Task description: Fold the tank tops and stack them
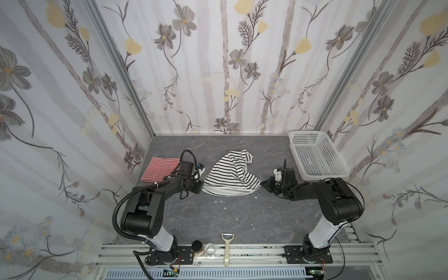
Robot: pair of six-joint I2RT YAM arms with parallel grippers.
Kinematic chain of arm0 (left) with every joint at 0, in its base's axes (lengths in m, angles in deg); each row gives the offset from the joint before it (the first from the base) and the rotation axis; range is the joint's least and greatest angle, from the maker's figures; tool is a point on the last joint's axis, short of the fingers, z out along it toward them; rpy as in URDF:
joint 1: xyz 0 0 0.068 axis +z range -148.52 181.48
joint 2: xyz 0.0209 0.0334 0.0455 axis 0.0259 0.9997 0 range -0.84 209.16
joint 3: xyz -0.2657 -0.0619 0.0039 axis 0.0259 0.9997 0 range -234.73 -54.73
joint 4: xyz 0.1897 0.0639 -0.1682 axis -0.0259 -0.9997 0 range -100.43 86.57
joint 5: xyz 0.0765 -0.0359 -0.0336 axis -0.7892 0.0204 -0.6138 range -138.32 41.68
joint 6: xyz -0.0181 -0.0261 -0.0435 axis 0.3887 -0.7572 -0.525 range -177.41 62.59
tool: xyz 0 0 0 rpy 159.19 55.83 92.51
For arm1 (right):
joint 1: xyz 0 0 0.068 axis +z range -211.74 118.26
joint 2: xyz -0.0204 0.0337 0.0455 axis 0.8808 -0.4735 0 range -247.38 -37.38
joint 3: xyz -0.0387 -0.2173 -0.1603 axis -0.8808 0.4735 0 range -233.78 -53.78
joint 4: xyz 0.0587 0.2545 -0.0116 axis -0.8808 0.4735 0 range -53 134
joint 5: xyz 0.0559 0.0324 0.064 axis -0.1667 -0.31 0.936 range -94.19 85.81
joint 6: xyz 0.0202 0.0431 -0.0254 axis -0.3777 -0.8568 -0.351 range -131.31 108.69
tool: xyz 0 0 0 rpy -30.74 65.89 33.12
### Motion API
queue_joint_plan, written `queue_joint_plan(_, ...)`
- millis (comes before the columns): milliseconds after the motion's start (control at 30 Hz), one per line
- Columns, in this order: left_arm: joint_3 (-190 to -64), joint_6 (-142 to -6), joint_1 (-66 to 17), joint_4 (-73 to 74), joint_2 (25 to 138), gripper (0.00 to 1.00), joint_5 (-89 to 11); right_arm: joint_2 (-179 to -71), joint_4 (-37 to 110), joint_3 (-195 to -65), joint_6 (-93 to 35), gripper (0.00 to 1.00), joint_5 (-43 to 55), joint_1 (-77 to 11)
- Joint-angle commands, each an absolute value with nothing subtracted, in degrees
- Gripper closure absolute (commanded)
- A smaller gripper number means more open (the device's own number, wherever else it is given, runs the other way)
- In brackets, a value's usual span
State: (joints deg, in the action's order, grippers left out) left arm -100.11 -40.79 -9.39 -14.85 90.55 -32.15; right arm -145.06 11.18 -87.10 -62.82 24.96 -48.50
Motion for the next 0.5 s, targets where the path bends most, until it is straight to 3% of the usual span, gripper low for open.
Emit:
queue_joint_plan(0,-101.6,-41.3,-8.8,-14.7,89.2,1.0,-32.8,-141.2,13.1,-86.6,-62.4,1.0,23.7,-48.6)
queue_joint_plan(233,-111.8,-42.9,-7.8,-20.4,83.8,1.0,-31.8,-124.2,24.9,-92.2,-60.0,1.0,22.2,-48.7)
queue_joint_plan(467,-131.2,-44.9,-7.2,-27.3,81.0,1.0,-31.9,-111.8,39.7,-111.0,-58.3,1.0,18.9,-48.7)
